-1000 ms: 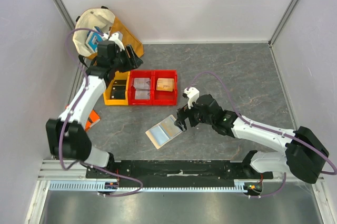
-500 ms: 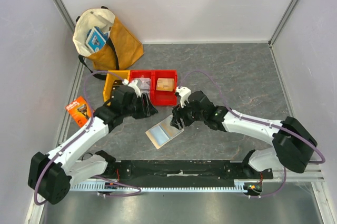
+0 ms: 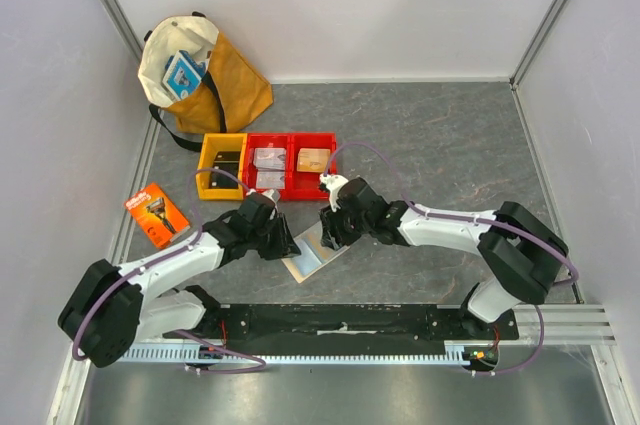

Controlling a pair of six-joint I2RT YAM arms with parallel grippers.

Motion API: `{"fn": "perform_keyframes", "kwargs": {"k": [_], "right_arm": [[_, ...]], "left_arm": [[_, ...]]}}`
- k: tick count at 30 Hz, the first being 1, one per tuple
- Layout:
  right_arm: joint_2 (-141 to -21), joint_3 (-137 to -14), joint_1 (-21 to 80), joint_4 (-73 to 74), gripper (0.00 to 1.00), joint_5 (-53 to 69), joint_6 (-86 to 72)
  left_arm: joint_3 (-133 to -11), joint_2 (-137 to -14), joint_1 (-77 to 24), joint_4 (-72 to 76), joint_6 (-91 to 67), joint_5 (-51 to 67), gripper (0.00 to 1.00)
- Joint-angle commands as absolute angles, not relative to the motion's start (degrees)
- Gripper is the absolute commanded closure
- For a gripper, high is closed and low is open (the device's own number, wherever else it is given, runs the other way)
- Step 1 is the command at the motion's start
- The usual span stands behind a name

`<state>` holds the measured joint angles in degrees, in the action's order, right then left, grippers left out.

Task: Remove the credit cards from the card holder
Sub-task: Remove the credit card from the card holder.

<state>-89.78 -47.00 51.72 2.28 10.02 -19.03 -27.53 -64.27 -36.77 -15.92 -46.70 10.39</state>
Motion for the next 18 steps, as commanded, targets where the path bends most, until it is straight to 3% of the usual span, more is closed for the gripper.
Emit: {"fn": "perform_keyframes", "kwargs": {"k": [1,18], "right_arm": [[-91.3,-48.7,51.9,2.3,0.51,6.3,-20.0],[-93.6,-47.6,51.9,2.6,0.57,5.4,-20.6]], "left_arm": [[-26.3,-65.5,-37.0,-15.2,-49.6,8.2,0.68],[-25.1,-67.0,-38.6,-19.6,-48.8,4.7,0.74]]}}
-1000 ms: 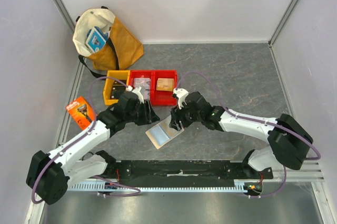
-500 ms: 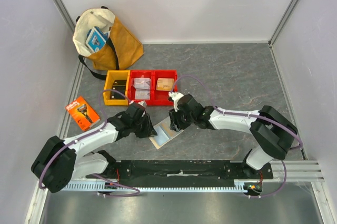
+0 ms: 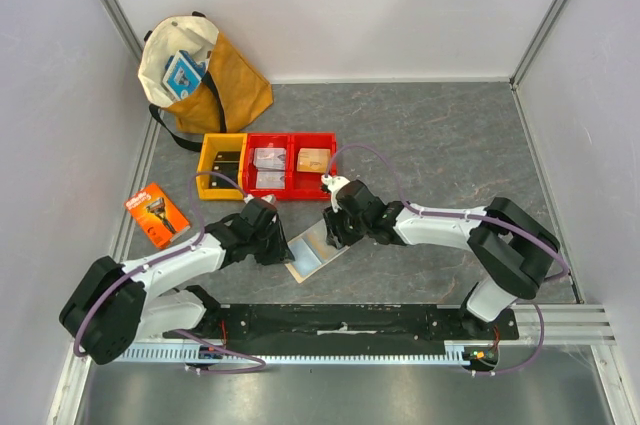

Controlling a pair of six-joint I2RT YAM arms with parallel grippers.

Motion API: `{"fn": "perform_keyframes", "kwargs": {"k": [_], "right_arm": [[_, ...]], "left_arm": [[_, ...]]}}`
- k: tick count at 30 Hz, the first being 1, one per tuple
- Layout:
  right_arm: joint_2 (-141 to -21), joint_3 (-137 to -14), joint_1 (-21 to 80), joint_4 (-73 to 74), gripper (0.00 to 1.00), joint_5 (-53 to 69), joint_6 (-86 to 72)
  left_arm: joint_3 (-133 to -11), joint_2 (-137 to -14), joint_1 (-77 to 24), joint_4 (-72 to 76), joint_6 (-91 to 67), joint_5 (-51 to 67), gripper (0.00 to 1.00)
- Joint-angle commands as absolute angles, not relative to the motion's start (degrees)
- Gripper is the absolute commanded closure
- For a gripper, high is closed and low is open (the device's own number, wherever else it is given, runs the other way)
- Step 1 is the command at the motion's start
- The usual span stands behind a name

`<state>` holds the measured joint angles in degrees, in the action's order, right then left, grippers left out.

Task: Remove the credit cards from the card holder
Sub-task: Remove the credit card from the card holder.

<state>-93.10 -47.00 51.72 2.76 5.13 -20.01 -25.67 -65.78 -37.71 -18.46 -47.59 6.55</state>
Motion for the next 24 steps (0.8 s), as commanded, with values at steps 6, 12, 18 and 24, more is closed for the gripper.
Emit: {"fn": "perform_keyframes", "kwargs": {"k": [6,12,18,24], "right_arm": [[-92.2,-46.8,51.9,2.6,0.66,6.7,-21.1],[-88.4,-45.3,51.9,3.2,0.76,6.8,-22.4],[-85.7,-44.6,51.8,4.3,0.77,6.6,-22.6],[-85.1,-44.6,51.8,5.9,0.69,3.8,-22.8]], "left_arm": [[-25.6,-69.6,-39.5,-17.8,-48.7,4.7,0.75],[-28.8,-75.0,-42.9,-13.6,-49.3,4.0,0.76],[-32.9,-83.0,-45.0,-11.1,-48.7,3.3,0.78],[-33.8,-84.5,-45.1,-10.6,-48.2,3.1,0.79]]}}
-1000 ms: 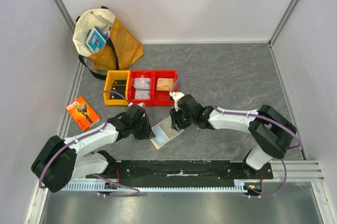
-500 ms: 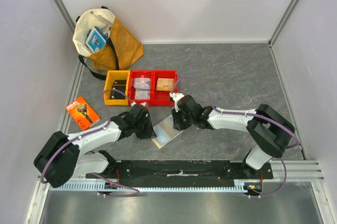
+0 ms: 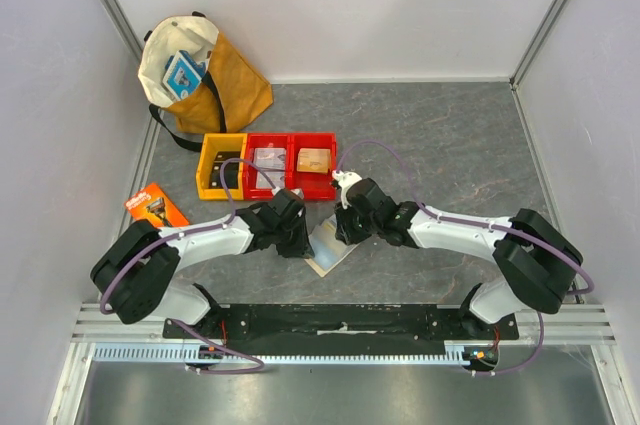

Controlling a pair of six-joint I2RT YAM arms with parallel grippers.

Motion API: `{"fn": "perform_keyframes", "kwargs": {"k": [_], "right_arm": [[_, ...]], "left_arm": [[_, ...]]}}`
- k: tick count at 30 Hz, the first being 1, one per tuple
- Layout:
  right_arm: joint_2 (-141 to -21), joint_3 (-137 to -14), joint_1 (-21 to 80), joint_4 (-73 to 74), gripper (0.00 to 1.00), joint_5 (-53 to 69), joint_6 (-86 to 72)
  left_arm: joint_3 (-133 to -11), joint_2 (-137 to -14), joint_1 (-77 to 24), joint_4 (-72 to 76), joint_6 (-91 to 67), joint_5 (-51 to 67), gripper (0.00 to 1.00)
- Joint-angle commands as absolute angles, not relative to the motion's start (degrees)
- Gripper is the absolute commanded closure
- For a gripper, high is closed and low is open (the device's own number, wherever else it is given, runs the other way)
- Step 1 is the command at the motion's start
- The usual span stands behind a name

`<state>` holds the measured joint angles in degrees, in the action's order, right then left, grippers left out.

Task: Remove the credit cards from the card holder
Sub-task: Remove the credit card from the card holder.

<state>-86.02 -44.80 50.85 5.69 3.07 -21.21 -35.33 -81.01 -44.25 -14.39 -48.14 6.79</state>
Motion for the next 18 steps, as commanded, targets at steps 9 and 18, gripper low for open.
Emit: {"fn": "perform_keyframes", "kwargs": {"k": [9,18], "right_arm": [[-84.2,-45.9,51.8,7.0,0.4,-0.8,-19.7],[-84.9,-46.6,51.8,4.2,0.43,3.8,-19.2]], "left_arm": [[-33.0,-82.6,-45.1,-11.8,-47.9,2.1,0.79],[-31.9,-80.3,-45.2,-12.7,-48.1,0.9,0.79]]}}
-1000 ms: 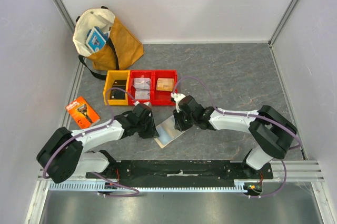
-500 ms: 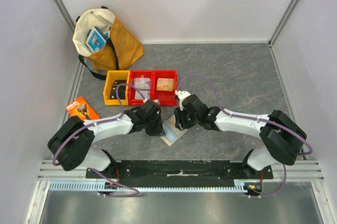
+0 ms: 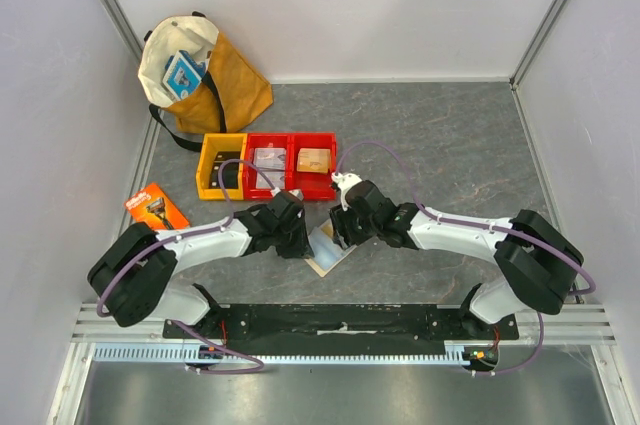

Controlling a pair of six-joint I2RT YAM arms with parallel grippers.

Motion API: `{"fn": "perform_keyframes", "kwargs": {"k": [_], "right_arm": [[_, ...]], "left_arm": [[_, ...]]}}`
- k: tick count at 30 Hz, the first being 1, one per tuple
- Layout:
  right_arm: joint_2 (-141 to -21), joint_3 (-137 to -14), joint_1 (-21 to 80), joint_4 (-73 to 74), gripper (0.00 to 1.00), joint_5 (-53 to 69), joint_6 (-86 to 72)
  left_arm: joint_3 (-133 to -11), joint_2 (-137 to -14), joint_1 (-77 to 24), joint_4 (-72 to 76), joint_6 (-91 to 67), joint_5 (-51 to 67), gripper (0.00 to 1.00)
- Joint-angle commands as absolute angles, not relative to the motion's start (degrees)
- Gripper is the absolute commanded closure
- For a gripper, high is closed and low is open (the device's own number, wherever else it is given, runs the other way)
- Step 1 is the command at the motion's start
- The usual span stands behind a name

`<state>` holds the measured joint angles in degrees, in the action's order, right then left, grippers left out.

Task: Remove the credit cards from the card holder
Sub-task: Remove the credit card from the card holder.

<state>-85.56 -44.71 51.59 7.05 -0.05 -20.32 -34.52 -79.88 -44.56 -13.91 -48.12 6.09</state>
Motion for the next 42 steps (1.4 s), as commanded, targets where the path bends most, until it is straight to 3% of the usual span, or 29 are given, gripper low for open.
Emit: {"fn": "perform_keyframes", "kwargs": {"k": [1,6,11,16,21,30,36,42], "right_arm": [[-85.4,-46.8,51.8,3.6,0.43,7.0,-18.7],[-88.5,-46.7,52.3,-2.4,0.44,21.7,-19.9],[-91.9,-48.5,53.2,-2.7,0.45,28.6,-19.8],[-88.6,-48.7,52.6,-0.1,0.43,23.1,-17.2],[-85.3,-49.6,49.7,5.9,0.41,15.2,-14.2],[-86.5,-48.6,43.6,5.9,0.5,10.5,-15.0],[-88.9,-47.6,42.0,3.4,0.64,11.5,-15.8],[-91.8,-47.2,41.4,2.0,0.72,12.8,-16.1]], "left_arm": [[-31.8,-80.2,-45.1,-12.7,-48.2,0.8,0.79],[-31.1,-78.0,-45.1,-12.7,-50.0,0.2,0.8],[-27.1,-67.6,-45.1,-13.5,-55.4,-7.7,0.79],[-21.8,-50.5,-45.1,-14.5,-60.6,-14.8,0.69],[-21.3,-41.4,-45.1,-12.3,-60.2,-15.5,0.6],[-24.4,-54.8,-45.1,4.8,-61.6,-4.6,0.49],[-24.6,-66.1,-45.1,14.7,-63.5,-1.9,0.49],[-23.5,-72.3,-45.1,18.7,-65.7,-1.4,0.52]]}}
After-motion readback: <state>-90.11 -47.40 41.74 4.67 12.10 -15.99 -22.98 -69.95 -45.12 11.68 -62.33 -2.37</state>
